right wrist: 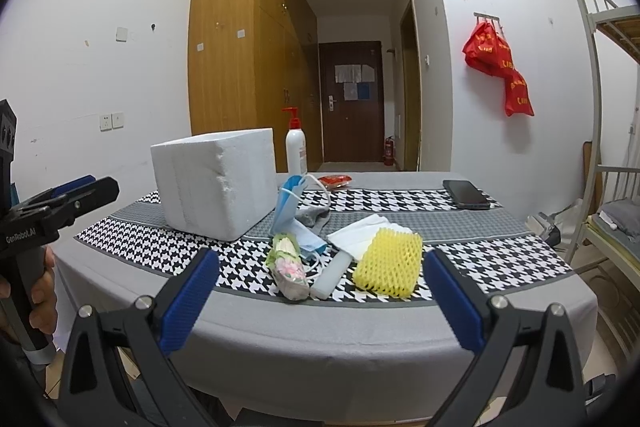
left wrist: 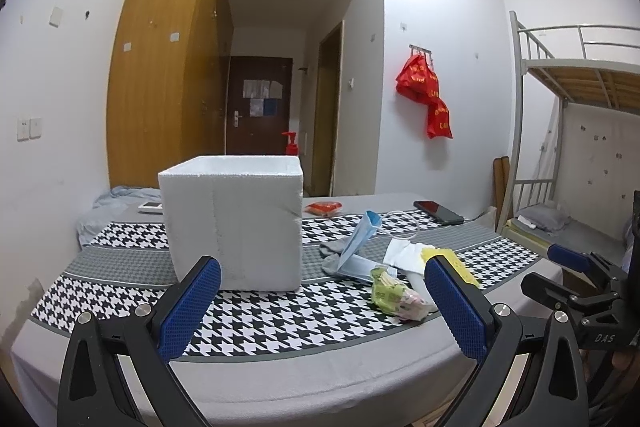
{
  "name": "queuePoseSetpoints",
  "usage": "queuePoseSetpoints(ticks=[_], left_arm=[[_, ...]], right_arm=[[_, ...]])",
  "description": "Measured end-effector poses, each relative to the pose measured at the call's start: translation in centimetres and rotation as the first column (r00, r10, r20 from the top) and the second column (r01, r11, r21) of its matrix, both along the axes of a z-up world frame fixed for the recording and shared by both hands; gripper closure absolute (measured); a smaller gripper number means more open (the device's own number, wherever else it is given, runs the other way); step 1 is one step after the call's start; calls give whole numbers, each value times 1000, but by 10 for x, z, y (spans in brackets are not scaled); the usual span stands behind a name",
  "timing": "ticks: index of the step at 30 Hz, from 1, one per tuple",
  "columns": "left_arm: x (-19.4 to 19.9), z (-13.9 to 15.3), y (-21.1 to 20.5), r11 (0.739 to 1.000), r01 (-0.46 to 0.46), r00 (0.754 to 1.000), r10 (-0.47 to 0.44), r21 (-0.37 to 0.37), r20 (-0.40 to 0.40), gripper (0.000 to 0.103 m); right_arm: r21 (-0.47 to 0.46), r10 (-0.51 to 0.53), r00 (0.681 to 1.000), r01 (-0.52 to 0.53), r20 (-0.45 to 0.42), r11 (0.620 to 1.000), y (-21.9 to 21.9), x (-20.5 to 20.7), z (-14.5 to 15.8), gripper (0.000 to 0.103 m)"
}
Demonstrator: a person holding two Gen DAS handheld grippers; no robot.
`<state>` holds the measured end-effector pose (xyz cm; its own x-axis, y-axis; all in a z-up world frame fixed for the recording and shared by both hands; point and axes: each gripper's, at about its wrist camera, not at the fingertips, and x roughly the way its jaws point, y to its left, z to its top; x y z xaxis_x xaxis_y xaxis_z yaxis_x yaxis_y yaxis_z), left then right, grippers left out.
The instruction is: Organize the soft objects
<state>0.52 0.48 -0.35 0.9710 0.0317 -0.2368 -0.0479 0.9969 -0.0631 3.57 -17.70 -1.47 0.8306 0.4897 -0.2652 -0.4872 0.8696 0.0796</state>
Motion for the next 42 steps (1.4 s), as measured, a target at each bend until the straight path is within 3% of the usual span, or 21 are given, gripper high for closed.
queuePoseSetpoints(ticks=[21,42], left_arm=[[11,-4,-6,999,43,999,-43,1,-30,1],[64,-25,-26,992,127,978,-130,-27,-166,1]], right_arm=[[-4,-7,999,7,-32,1000,1,11,-4,0],[-16,-58,991,57,-124,998,-5,51,-21,0]])
